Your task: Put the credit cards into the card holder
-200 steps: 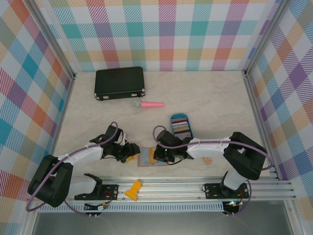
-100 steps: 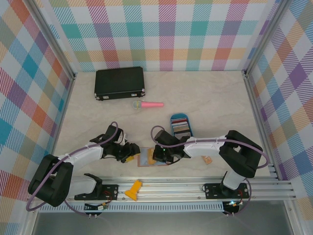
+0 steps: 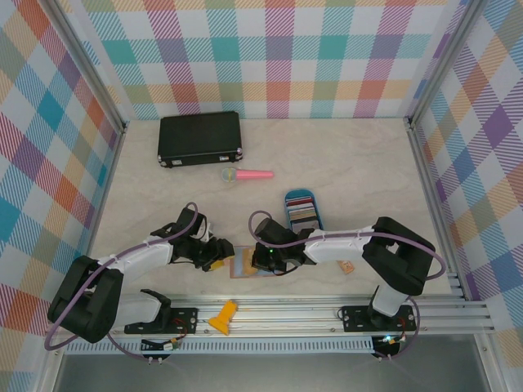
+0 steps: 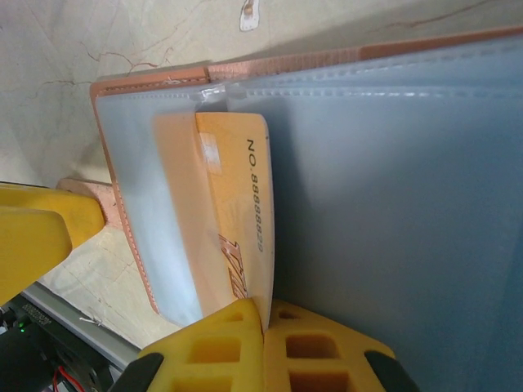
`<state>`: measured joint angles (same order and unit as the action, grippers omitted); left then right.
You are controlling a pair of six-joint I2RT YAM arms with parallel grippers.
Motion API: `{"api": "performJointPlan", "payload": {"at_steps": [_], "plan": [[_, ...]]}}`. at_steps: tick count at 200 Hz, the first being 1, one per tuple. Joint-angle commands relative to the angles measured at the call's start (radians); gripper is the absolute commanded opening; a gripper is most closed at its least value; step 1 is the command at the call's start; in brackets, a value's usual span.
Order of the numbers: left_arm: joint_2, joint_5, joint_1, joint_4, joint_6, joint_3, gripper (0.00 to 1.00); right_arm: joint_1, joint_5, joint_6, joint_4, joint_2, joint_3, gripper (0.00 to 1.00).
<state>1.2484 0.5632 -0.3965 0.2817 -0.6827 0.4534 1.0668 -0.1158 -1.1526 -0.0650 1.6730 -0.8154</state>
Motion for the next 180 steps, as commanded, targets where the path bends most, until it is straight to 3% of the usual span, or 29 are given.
{"api": "performJointPlan", "payload": {"at_steps": [1,87,143,180], "plan": [[0.022,-0.075,0.007,0.099,0.014,-0.024,0.54,0.020,0.016,-0.018,-0.130,0.062,0.022,0.02],[0.024,-0.077,0.007,0.101,0.015,-0.021,0.54,0.029,-0.004,-0.020,-0.110,0.076,0.003,0.07],[0.027,-0.086,0.007,0.108,0.017,-0.021,0.54,0.029,0.039,-0.004,-0.172,-0.008,0.001,0.39],[0.028,-0.088,0.007,0.110,0.019,-0.019,0.54,0.029,0.033,0.029,-0.194,-0.009,-0.036,0.45]]}}
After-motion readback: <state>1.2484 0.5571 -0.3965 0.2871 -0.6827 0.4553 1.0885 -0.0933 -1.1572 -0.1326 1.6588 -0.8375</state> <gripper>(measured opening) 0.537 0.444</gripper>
